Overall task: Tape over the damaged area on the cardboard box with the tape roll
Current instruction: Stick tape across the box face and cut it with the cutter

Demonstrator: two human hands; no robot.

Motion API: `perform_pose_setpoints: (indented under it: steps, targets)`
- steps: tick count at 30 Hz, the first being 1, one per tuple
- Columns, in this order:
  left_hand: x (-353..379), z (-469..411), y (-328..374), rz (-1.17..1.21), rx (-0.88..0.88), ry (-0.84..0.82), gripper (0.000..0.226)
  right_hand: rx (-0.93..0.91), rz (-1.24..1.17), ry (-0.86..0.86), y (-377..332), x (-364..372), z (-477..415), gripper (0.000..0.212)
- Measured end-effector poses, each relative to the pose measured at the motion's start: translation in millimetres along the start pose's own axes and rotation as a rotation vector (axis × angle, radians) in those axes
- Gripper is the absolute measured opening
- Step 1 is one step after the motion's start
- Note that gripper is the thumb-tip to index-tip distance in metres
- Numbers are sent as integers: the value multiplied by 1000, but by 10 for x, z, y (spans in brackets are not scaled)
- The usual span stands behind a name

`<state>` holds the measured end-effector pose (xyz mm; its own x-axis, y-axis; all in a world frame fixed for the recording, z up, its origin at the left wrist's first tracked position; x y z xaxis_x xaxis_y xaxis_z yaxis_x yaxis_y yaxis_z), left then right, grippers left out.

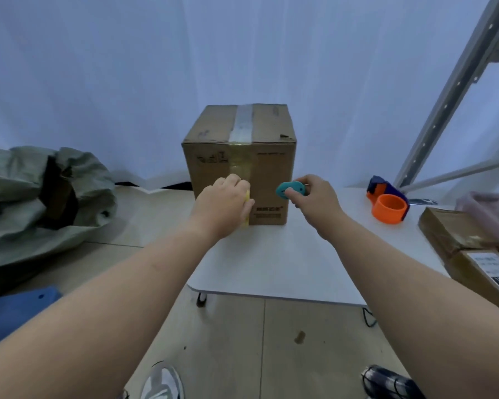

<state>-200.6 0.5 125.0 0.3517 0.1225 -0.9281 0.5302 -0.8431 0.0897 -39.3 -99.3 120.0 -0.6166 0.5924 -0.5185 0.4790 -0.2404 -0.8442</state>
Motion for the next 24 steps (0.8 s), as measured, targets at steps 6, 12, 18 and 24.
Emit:
perform_pose_setpoints:
  steps: [6,12,18,24]
  targets:
    - [333,5,-430,204,-319,74,64,-10,78,36,114,362,-247,16]
    - [629,-271,-633,674,-749,180,106,-13,-54,37,129,514,-476,8]
    - [755,-391,-671,994,-822,264,117,-40,-140,35,180,556,-592,16]
    - [691,-337,-441,926,-899,239,122,-5,-154,11,150,471,-417,15]
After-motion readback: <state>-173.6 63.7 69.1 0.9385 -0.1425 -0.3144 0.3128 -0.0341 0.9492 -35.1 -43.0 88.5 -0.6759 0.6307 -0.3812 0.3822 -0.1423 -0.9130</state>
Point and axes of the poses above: each hand's wrist, its own z-axis away from the middle knuckle, its own x-axis out of the palm, y = z × x, the point moved 1 cm from there along -z, towards the middle knuckle, and after that the axes turned 5 degrees about z, right-handed, at the moved point
